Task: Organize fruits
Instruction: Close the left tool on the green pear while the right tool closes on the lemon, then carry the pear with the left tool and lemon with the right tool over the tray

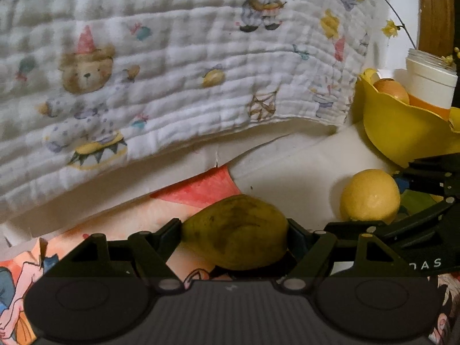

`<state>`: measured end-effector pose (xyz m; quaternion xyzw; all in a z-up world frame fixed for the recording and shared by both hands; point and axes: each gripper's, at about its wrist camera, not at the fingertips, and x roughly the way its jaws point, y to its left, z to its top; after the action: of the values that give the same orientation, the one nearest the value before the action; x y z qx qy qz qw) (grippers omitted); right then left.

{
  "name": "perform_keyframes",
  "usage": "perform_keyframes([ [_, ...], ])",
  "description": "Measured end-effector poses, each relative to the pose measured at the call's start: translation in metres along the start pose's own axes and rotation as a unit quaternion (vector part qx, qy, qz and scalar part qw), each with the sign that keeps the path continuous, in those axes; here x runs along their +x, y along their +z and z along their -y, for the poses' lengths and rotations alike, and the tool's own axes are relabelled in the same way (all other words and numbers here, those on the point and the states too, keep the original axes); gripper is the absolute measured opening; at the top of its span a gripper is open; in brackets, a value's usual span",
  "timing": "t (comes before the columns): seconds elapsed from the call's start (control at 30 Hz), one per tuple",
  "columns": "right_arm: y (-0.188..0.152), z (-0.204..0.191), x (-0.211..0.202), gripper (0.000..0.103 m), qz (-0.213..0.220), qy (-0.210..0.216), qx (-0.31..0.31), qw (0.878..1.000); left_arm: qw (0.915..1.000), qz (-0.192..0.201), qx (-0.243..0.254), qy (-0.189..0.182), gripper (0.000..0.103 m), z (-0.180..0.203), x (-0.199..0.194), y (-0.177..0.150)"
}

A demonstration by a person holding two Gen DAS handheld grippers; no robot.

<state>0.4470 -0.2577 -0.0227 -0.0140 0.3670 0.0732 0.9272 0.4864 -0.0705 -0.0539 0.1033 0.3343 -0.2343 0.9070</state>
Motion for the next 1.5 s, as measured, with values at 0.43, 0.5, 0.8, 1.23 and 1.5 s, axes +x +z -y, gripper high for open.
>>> perform_keyframes([
  [0.43,-0.015,-0.007,-0.038,0.068,0.037,0.026,0.004,0.999,0.9997,0.006,-0.025,-0.005,0.079,-0.002,-0.042,-0.003],
  [0.5,-0.019,-0.008,-0.047,0.068,0.041,0.027,0.001,0.999,0.9995,0.006,-0.031,-0.005,0.079,-0.002,-0.05,-0.006],
  [0.8,-0.036,-0.015,-0.092,0.068,0.065,0.037,-0.005,0.997,0.9989,0.016,-0.045,-0.004,0.079,0.01,-0.091,-0.016],
  [1.23,-0.085,-0.021,-0.172,0.068,0.097,0.065,-0.041,0.992,0.9986,0.028,-0.034,-0.028,0.079,0.057,-0.152,-0.031],
  [1.5,-0.126,-0.028,-0.205,0.068,0.098,0.074,-0.076,0.989,0.9984,0.029,-0.021,-0.043,0.08,0.084,-0.175,-0.048],
])
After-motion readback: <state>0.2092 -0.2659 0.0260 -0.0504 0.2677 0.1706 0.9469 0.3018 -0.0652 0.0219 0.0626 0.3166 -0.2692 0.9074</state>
